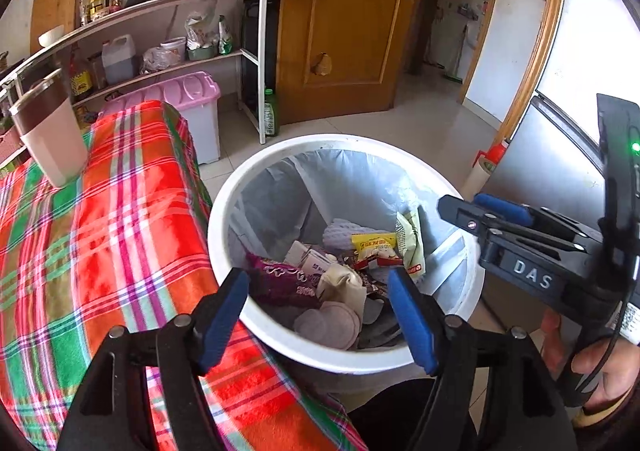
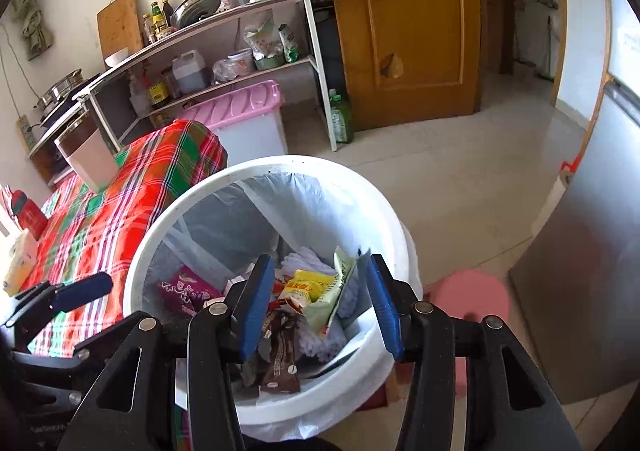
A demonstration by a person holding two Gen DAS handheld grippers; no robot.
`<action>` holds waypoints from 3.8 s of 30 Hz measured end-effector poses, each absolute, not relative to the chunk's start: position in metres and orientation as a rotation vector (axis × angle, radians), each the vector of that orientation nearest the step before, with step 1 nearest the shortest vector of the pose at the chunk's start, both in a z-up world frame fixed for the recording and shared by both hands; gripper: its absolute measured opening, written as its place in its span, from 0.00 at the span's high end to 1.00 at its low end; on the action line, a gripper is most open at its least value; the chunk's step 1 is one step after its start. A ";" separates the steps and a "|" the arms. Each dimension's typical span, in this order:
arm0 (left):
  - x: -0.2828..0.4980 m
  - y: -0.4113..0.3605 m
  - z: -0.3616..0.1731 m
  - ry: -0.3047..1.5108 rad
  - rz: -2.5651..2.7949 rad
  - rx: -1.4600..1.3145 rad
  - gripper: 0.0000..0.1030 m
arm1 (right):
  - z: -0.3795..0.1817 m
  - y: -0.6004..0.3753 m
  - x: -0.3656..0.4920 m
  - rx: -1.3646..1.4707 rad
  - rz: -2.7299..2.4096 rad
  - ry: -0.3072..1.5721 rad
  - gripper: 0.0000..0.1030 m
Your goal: Collect trash
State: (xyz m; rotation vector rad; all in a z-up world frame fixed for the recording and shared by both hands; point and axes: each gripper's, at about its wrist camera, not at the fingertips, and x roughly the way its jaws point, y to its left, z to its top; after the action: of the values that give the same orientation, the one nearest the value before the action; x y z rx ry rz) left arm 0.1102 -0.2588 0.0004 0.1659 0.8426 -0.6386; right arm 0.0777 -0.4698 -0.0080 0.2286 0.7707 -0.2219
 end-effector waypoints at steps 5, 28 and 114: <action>0.099 -0.240 0.008 0.787 -0.578 0.148 0.26 | 0.005 -0.454 0.055 0.198 -0.260 0.714 0.49; 0.032 -0.199 0.025 0.634 -0.471 0.163 0.26 | 0.016 -0.400 -0.024 0.201 -0.321 0.623 0.49; 0.008 -0.189 0.029 0.585 -0.429 0.153 0.26 | 0.019 -0.377 -0.045 0.202 -0.284 0.583 0.49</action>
State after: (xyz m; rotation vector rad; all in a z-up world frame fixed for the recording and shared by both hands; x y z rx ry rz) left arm 0.0077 -0.1893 0.0288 0.1534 0.5847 -0.4290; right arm -0.0449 -0.3769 0.0188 0.2015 0.5832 -0.2838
